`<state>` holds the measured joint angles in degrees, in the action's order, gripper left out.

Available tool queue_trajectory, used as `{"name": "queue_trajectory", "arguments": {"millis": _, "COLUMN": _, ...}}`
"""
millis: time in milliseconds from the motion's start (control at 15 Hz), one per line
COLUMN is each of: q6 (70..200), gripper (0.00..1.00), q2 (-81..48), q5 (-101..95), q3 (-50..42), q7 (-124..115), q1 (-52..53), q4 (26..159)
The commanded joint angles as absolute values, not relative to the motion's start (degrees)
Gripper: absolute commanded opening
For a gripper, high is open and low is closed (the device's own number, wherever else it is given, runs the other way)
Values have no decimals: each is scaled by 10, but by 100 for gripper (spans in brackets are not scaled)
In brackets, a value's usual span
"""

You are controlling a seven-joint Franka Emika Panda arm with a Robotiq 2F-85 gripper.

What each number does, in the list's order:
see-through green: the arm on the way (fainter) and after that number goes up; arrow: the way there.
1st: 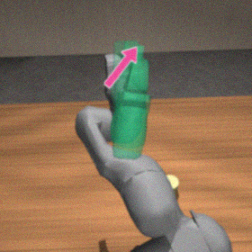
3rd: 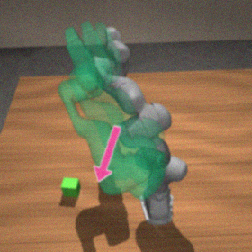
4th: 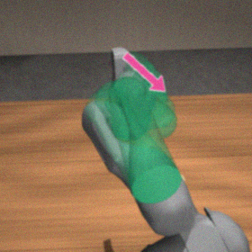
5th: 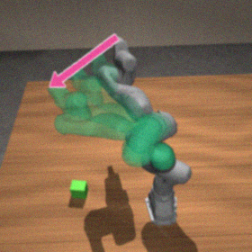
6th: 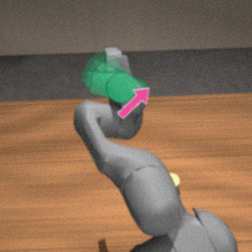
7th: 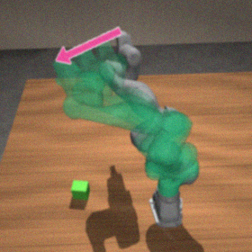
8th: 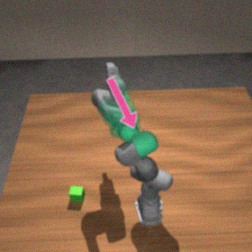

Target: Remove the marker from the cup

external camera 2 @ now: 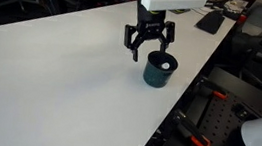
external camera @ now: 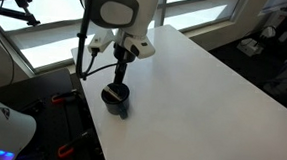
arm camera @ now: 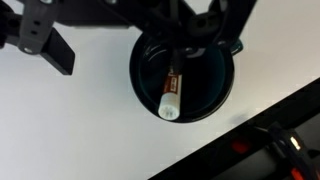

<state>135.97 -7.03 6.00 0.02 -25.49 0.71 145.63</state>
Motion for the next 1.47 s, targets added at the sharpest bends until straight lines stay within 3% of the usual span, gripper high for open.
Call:
{"name": "queue_trajectory", "arguments": {"millis": 0, "q6": 1333, "gripper": 100, "q2": -19, "q5": 57, "q3": -3, "q7": -276, "q1": 13, "q4": 1470}}
{"name": "queue_trajectory", "arguments": {"millis": 333, "q6": 1313, "gripper": 100, "q2": -15, "q5": 56, "q3": -7, "q7": -289, "q1": 1, "q4": 1473}}
{"name": "queue_trajectory", "arguments": {"millis": 1000, "q6": 1310, "gripper": 100, "q2": -152, "q5": 72, "q3": -34, "q7": -312, "q1": 1, "q4": 1450}}
{"name": "queue_trajectory", "arguments": {"millis": 1067, "q6": 1310, "gripper": 94, "q2": -161, "q5": 74, "q3": -34, "q7": -313, "q1": 3, "q4": 1446}}
{"name": "queue_trajectory", "arguments": {"millis": 1133, "q6": 1309, "gripper": 99, "q2": -168, "q5": 74, "q3": -34, "q7": -314, "q1": 5, "q4": 1441}}
{"name": "queue_trajectory", "arguments": {"millis": 1400, "q6": 1309, "gripper": 100, "q2": -184, "q5": 76, "q3": -34, "q7": -314, "q1": 13, "q4": 1428}}
